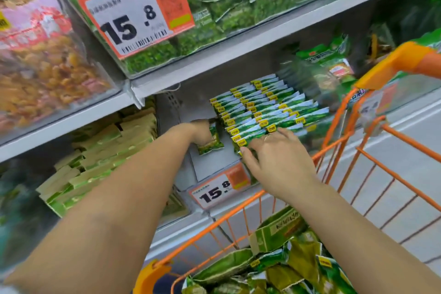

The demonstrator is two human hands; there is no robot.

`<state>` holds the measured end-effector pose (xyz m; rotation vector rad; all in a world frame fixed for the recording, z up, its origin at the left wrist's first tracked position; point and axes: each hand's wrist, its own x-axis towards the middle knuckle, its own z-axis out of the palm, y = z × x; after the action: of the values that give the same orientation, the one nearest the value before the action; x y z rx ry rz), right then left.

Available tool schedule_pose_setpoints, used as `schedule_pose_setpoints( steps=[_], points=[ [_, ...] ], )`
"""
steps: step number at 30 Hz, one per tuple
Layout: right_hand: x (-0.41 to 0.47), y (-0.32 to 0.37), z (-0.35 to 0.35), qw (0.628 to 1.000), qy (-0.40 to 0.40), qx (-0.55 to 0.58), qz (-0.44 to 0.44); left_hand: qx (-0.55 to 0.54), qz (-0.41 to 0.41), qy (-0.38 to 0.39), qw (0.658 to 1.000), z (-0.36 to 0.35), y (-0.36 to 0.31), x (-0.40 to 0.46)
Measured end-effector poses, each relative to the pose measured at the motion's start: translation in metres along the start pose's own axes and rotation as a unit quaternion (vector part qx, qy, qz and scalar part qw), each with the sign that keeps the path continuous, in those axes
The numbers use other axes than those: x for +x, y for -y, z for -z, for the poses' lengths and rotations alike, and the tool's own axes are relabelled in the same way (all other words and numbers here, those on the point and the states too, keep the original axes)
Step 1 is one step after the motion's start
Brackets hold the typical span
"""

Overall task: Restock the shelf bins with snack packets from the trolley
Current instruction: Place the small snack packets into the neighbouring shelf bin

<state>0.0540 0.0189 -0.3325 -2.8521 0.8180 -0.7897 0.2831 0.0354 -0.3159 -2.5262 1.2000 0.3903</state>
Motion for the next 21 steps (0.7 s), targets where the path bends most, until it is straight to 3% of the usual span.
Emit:
schedule_pose_setpoints(
  steps=[9,11,13,16,19,21],
  points=[
    [0.002,-0.004,-0.010,0.999,-0.039,0.014,-0.002,-0.192,0.130,-0.197,0.953,0.000,-0.004,0.024],
    [0.003,-0.003,-0.010,0.999,-0.041,0.005,-0.008,-0.275,0.170,-0.248,0.913,-0.007,-0.006,0.032],
    [0.003,-0.002,-0.010,0.999,-0.043,-0.001,-0.011,-0.384,0.211,-0.292,0.850,-0.014,-0.011,0.035],
    [0.002,-0.003,-0.011,0.999,-0.043,0.003,-0.010,-0.498,0.274,-0.281,0.773,-0.024,-0.013,0.035],
    [0.002,-0.003,-0.011,0.999,-0.035,0.005,-0.011,-0.547,0.287,-0.235,0.751,-0.029,-0.011,0.042],
    [0.002,-0.002,-0.009,0.999,-0.031,0.006,-0.014,-0.565,0.266,-0.245,0.741,-0.033,-0.011,0.046]
  ],
)
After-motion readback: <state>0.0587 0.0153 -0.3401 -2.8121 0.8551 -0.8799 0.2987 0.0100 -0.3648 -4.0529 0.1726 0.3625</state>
